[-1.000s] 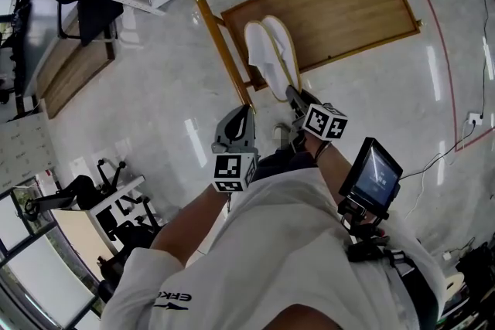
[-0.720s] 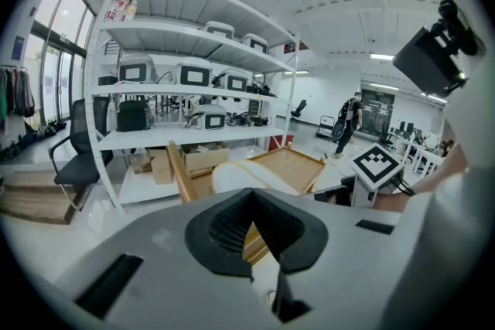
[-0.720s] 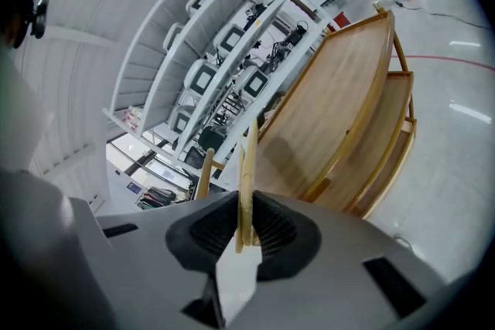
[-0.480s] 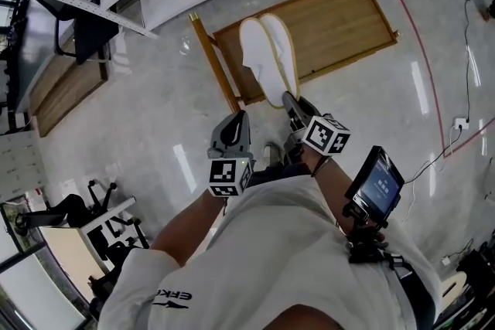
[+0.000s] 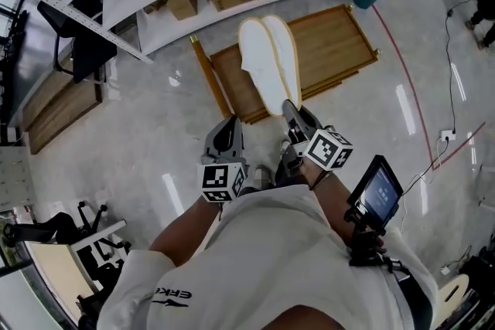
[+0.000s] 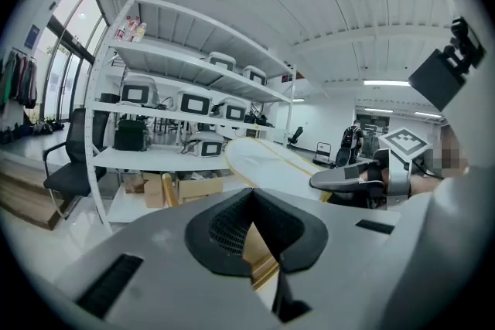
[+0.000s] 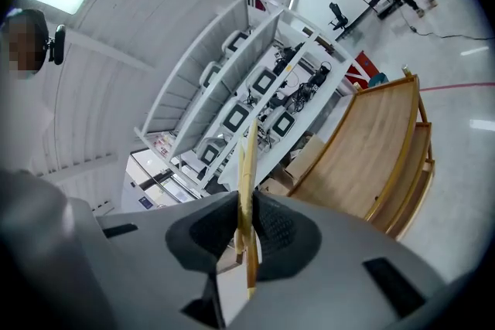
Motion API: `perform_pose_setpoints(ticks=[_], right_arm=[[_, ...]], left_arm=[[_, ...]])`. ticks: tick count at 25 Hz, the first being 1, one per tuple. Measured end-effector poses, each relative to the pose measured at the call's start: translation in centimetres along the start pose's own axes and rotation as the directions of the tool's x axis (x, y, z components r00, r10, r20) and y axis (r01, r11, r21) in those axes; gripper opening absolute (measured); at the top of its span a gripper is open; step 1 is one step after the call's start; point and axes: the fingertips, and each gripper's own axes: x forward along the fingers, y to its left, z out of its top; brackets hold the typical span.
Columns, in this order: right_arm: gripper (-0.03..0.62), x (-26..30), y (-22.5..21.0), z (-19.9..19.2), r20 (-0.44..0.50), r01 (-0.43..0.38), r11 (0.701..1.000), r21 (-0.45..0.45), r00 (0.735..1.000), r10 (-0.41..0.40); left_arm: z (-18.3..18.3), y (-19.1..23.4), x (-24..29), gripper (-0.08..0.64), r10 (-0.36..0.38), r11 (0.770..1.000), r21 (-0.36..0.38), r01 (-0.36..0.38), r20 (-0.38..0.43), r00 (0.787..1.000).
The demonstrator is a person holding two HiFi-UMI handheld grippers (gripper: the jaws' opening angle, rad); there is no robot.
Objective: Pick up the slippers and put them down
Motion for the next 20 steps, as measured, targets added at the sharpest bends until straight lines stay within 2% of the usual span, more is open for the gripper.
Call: perform_pose_setpoints(ticks=[13,20], right_arm=[[0.057,-4.2,6.4,2.5,0.100,-0.049,0.998,-0.042,0.994,0.053],[0.057,-5.5,8.9,2.8,0.128,-0.079,0.996,-0.051,0.988,0.085]], left_arm=[[4.4,1.6,-3.6,0.003,0.006,0.999,-0.054,0.002,0.145,0.989],[5.7,1.7,-4.5,0.003,0.002,0.998,-0.056,0.009,0.180,0.984]])
